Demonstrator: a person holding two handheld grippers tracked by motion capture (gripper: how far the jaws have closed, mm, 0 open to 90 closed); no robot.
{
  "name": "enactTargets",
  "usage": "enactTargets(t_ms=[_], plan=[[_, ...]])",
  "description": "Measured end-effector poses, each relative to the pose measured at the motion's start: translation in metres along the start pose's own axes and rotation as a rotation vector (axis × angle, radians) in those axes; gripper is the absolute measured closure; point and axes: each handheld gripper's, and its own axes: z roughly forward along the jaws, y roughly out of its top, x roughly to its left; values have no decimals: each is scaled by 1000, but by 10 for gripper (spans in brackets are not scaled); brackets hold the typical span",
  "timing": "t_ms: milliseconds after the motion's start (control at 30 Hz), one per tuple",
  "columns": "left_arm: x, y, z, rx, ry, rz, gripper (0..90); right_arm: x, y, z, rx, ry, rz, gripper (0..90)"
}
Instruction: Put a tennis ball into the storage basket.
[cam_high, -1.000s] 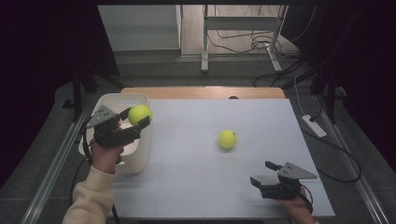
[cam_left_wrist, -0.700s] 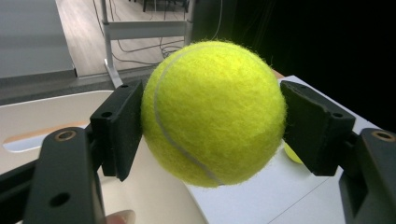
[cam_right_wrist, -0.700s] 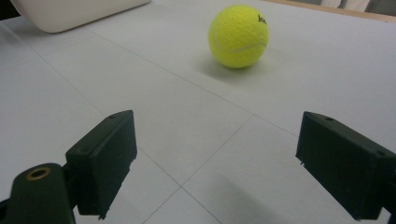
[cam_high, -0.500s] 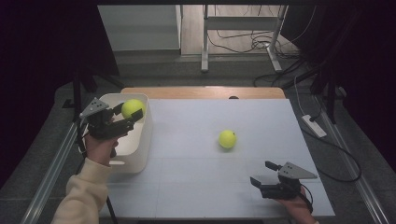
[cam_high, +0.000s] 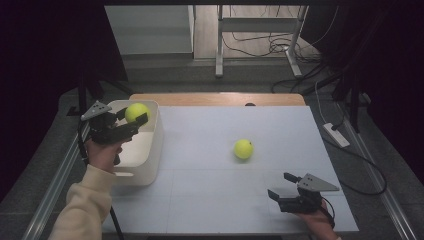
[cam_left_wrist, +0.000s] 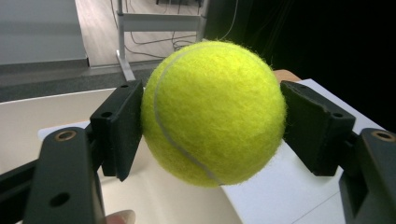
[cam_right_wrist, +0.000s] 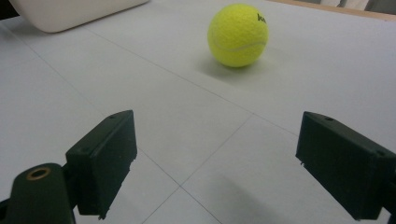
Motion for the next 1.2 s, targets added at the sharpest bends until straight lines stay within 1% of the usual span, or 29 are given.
enactTargets(t_ms=[200,533,700,1200], plan=[[8,3,4,13,28,-17,269,0,0,-1,-6,0,1,122],[21,5,5,32,72,-19,269,0,0,-1,-2,-11,4,123],[27,6,7,46,95,-23,269,0,0,-1,-2,-9,5,123],[41,7,18,87,139,-42,269,-1,0,0,-1,-9,7,123]])
